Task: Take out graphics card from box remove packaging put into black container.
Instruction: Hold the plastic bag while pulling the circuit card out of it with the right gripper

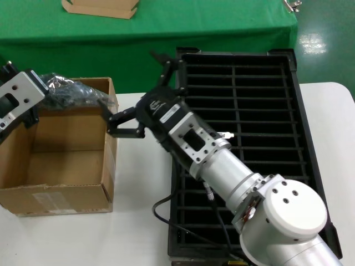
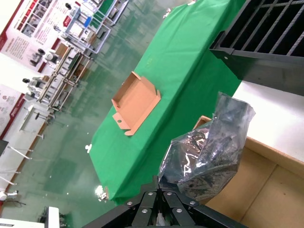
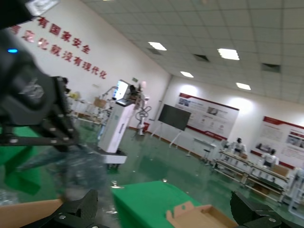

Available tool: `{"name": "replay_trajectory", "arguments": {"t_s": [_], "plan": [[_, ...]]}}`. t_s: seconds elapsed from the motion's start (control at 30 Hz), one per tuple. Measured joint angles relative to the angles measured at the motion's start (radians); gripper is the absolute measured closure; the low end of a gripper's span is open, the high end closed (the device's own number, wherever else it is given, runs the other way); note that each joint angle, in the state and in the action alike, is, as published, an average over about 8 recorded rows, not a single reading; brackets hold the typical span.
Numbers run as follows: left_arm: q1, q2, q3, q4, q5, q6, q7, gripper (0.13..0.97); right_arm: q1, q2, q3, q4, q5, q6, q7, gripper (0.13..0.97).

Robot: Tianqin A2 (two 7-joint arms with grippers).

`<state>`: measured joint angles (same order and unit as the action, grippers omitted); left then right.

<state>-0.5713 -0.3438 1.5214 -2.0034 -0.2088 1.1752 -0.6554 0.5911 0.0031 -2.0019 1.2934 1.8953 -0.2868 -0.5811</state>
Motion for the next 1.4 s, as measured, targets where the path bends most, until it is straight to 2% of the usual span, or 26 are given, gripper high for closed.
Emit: {"name": "replay_trajectory", "arguments": {"t_s": [0.3, 0.63, 0.93, 1.13, 1.27, 1.4], "plan": [[0.008, 0.006, -0.028, -0.010, -0.041, -0.003, 0.029, 0.958, 0.042, -0.003, -0.120, -0.040, 0.065, 0.041, -0.054, 0.139], [0.024, -0.004, -0.064, -0.031, -0.075, 0.004, 0.045, 0.958, 0.117, -0.003, -0.209, -0.111, 0.260, 0.114, -0.209, 0.211], [0.037, -0.015, -0.083, -0.050, -0.086, 0.022, 0.051, 0.958, 0.186, -0.003, -0.244, -0.188, 0.515, 0.152, -0.409, 0.348], [0.040, -0.021, -0.087, -0.055, -0.097, 0.028, 0.054, 0.958, 0.214, -0.003, -0.272, -0.222, 0.685, 0.153, -0.553, 0.501], [0.039, -0.022, -0.089, -0.056, -0.098, 0.031, 0.054, 0.958, 0.217, -0.003, -0.286, -0.226, 0.759, 0.146, -0.621, 0.577], [0.037, -0.020, -0.094, -0.055, -0.092, 0.033, 0.050, 0.958, 0.209, -0.003, -0.287, -0.217, 0.783, 0.138, -0.649, 0.677]]}}
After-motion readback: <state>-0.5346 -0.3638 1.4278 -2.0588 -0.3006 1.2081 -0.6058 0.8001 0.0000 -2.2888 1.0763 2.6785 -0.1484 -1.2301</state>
